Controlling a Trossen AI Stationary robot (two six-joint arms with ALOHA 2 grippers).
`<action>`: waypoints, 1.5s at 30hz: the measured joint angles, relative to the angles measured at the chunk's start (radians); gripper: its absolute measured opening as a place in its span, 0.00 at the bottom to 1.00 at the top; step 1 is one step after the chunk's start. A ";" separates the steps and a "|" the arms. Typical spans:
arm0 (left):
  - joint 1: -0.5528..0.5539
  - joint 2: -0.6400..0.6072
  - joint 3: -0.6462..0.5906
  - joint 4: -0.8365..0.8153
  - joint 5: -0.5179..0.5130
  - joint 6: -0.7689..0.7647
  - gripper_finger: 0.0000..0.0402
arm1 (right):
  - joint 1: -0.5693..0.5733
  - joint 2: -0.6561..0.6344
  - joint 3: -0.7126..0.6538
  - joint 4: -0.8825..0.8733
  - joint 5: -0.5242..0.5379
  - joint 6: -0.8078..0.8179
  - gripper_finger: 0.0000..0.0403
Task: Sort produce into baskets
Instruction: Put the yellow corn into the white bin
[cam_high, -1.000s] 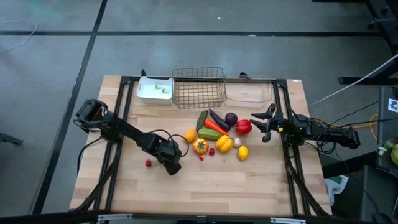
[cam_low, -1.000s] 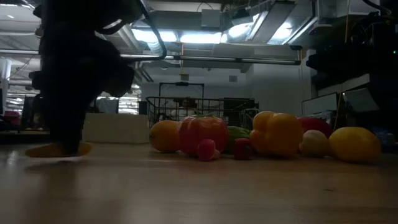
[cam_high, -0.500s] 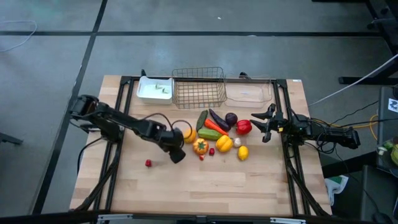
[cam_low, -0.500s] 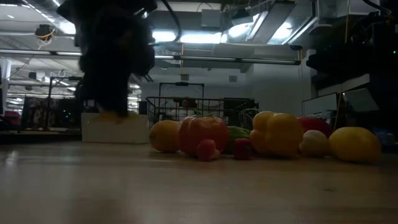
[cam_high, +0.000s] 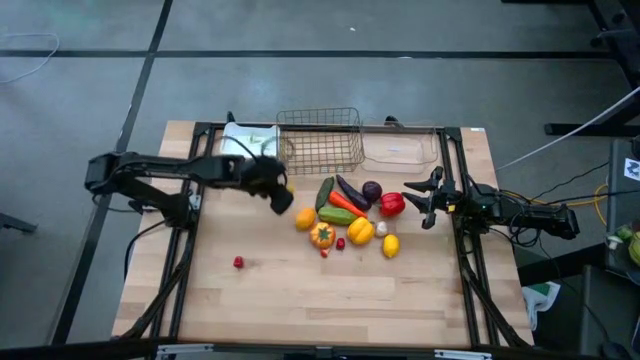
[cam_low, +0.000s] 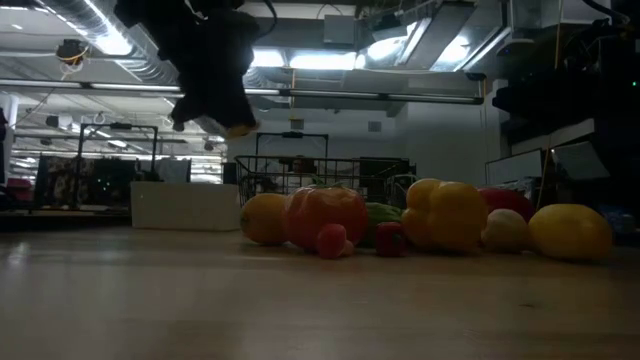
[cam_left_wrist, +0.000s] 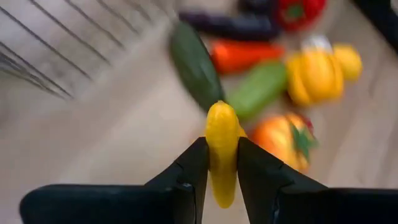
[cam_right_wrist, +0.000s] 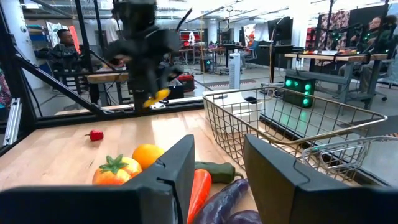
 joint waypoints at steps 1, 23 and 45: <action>0.032 -0.013 0.000 0.001 -0.009 0.021 0.19 | 0.000 0.000 0.000 0.000 0.000 0.000 0.34; 0.629 -0.014 -0.009 -0.009 -0.132 0.314 0.18 | 0.000 0.000 0.000 0.000 0.000 0.000 0.34; 0.678 0.268 -0.010 0.009 -0.132 0.409 0.23 | 0.000 0.000 0.000 0.000 0.000 0.000 0.34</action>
